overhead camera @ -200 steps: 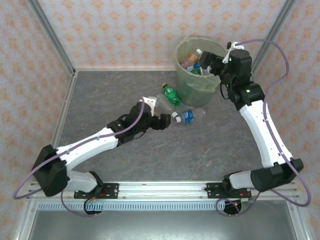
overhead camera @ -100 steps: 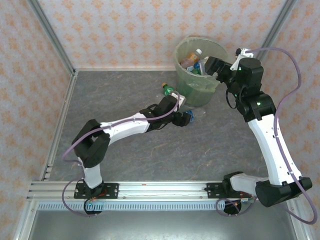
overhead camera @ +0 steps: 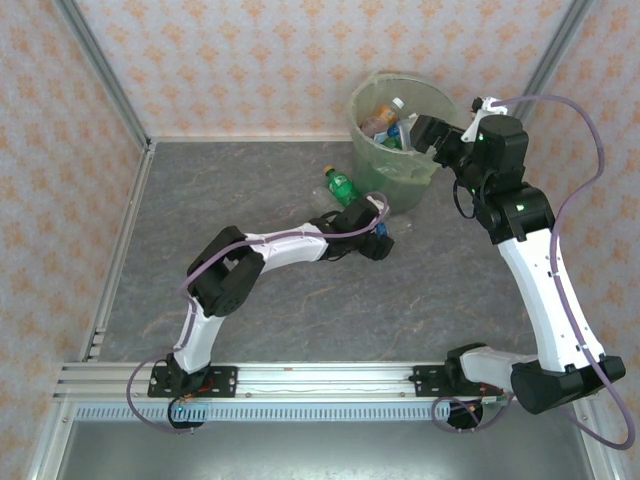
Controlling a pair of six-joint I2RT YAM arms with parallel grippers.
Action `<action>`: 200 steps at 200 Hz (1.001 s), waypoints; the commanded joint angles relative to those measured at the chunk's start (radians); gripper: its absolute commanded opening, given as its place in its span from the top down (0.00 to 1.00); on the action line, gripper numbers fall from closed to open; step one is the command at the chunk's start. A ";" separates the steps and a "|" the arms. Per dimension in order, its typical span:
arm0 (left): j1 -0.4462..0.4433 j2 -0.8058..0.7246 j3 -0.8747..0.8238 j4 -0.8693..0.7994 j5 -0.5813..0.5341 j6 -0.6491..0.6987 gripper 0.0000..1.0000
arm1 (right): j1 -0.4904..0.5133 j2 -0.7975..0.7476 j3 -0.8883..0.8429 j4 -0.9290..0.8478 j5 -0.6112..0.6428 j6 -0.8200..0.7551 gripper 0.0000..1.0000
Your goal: Put the plastic bottles in the bin
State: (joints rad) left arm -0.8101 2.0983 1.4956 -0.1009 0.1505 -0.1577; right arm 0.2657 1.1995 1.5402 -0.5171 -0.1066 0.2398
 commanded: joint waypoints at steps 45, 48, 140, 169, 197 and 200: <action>-0.043 -0.007 0.019 -0.032 0.035 0.009 0.19 | 0.006 -0.011 0.021 0.000 -0.010 -0.013 0.00; -0.044 -0.010 0.013 -0.030 0.034 0.009 0.19 | 0.005 -0.011 0.021 0.001 -0.009 -0.012 0.00; -0.040 -0.121 -0.125 0.068 -0.037 -0.006 0.20 | 0.005 0.006 0.017 0.005 -0.003 -0.018 0.00; -0.040 -0.061 -0.073 0.013 -0.042 0.000 0.22 | 0.005 0.014 0.025 0.003 -0.006 -0.019 0.00; -0.038 -0.027 -0.059 0.005 -0.045 -0.002 0.26 | 0.004 0.017 0.031 0.004 -0.010 -0.015 0.00; -0.038 -0.025 -0.058 0.002 -0.043 -0.001 0.26 | 0.004 0.017 0.032 0.005 -0.009 -0.014 0.00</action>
State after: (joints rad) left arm -0.8547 2.0293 1.4017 -0.0788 0.1230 -0.1581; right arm 0.2657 1.2137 1.5402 -0.5167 -0.1127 0.2356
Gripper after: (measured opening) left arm 0.754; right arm 0.996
